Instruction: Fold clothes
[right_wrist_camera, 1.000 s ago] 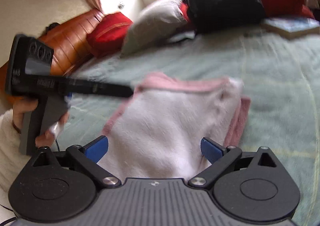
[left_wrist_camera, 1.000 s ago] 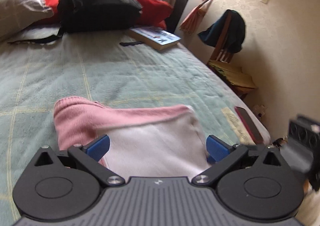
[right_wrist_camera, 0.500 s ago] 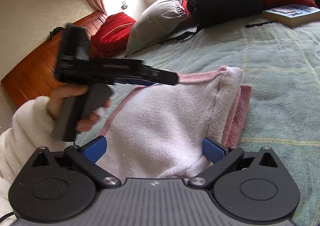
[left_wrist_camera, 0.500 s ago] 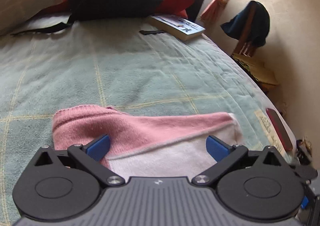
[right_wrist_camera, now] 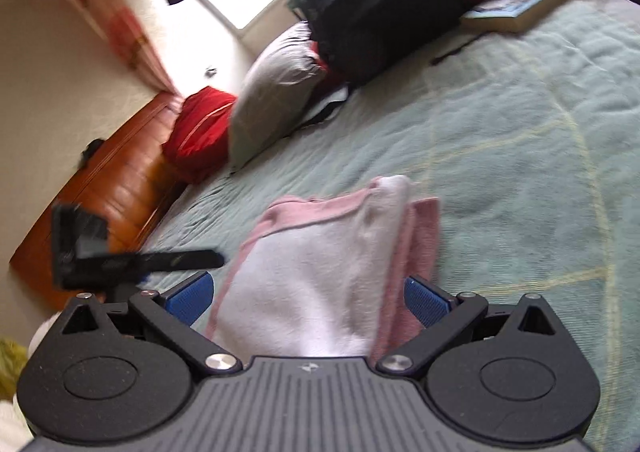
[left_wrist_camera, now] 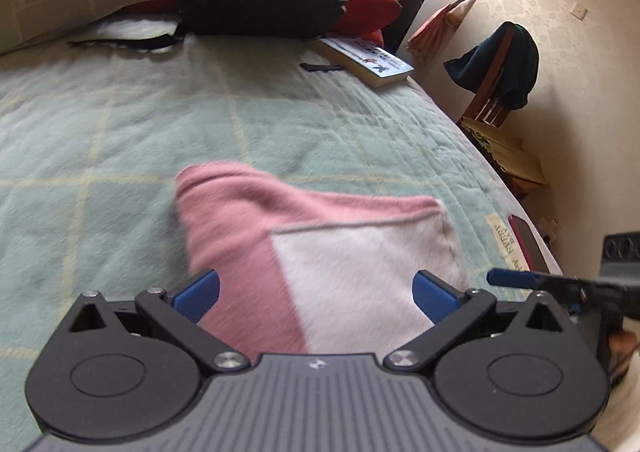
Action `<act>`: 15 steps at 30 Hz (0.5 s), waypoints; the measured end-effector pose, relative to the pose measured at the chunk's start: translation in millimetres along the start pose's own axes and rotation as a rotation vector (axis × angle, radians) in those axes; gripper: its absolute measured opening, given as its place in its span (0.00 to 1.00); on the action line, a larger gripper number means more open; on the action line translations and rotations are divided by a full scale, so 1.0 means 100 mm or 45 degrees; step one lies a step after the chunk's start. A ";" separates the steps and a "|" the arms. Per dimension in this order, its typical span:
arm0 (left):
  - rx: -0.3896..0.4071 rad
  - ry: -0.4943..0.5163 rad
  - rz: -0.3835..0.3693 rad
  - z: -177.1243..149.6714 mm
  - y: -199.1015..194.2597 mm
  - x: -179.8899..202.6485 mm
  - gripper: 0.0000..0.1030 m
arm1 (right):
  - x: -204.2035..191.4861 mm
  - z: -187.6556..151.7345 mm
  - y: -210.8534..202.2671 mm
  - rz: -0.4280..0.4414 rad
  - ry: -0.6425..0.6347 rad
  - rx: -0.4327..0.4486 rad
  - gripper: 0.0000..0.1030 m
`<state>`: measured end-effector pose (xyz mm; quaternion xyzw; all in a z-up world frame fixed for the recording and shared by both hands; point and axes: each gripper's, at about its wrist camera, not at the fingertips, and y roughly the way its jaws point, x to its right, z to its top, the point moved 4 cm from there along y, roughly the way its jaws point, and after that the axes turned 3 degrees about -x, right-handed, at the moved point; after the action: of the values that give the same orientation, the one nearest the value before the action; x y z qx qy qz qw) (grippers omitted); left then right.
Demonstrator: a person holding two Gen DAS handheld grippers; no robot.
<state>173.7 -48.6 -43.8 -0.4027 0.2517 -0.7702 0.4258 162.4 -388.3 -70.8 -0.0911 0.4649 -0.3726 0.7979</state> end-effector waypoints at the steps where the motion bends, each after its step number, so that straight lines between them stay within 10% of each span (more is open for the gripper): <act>1: -0.016 -0.020 -0.016 -0.03 -0.02 -0.05 0.99 | 0.05 0.01 0.03 -0.002 0.044 -0.023 1.00; 15: -0.288 -0.466 -0.392 -0.28 0.33 -0.73 0.99 | 0.50 -0.01 0.52 0.040 0.394 -0.255 1.00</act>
<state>187.9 -1.4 -112.7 -0.6139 0.1907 -0.7071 0.2945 202.5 -385.1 -131.2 -0.1045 0.6183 -0.3214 0.7096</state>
